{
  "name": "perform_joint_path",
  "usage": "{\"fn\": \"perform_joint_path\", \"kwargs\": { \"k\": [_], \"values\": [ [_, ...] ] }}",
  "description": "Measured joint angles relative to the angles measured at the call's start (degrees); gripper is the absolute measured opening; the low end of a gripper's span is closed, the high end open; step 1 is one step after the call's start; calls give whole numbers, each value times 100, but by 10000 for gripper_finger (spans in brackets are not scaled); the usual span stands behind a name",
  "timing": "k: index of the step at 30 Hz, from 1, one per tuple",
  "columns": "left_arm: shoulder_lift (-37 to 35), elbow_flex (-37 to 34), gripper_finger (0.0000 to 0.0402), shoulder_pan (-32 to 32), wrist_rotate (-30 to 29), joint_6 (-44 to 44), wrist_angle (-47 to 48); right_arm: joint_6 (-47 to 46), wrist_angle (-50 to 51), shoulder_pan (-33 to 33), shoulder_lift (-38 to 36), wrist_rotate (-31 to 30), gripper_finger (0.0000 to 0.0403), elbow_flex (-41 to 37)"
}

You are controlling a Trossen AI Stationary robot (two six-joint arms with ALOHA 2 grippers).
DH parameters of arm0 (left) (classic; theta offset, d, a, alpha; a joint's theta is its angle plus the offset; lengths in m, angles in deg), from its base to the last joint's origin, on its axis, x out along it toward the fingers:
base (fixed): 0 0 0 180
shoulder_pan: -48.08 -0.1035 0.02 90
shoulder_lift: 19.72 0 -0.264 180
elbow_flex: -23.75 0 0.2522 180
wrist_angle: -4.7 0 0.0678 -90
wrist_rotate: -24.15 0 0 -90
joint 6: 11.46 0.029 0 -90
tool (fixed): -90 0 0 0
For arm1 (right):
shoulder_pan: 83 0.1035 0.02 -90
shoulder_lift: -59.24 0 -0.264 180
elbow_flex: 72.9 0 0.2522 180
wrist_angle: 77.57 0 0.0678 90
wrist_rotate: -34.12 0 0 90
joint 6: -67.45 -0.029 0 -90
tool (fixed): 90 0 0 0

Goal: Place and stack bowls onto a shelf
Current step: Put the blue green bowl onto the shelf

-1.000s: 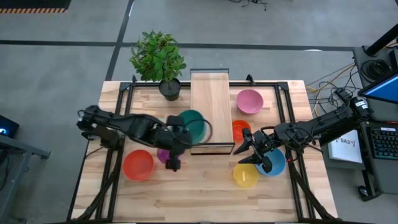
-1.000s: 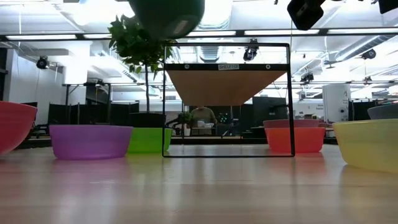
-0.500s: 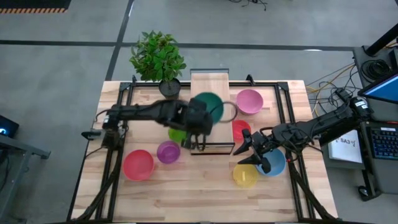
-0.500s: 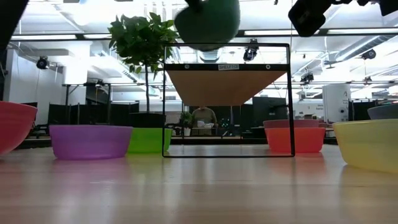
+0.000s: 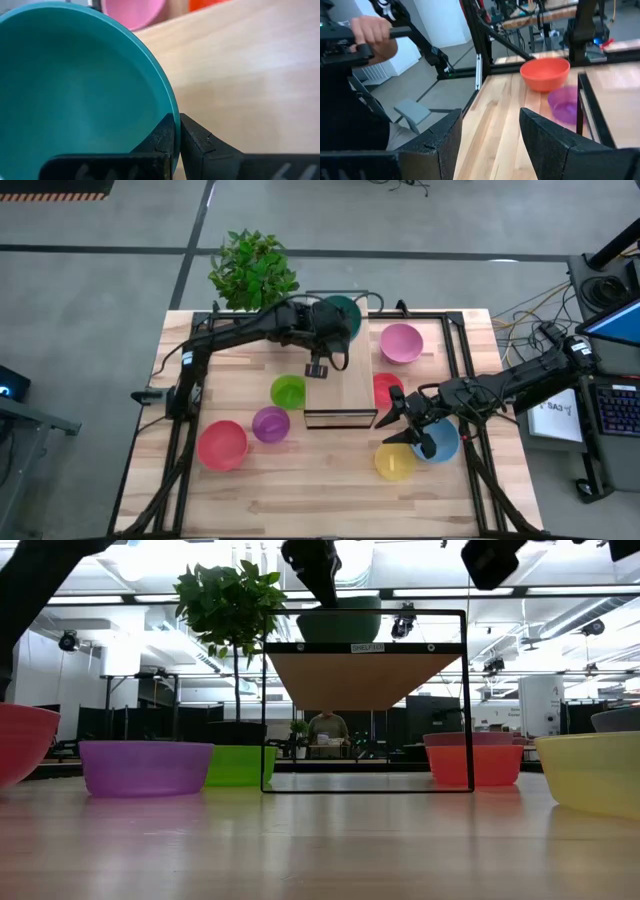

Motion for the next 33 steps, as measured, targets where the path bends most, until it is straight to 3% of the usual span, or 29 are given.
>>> {"fn": "perform_joint_path", "kwargs": {
  "k": [10,18,33],
  "values": [
    [4,-2,0,-509,-1,1,-772,171,594,2,-4,6,187,278],
    [107,-31,0,-657,49,-339,-665,167,594,2,-4,14,187,277],
    [627,-42,2,-655,149,-194,-596,124,668,2,0,17,187,275]
  ]
}}
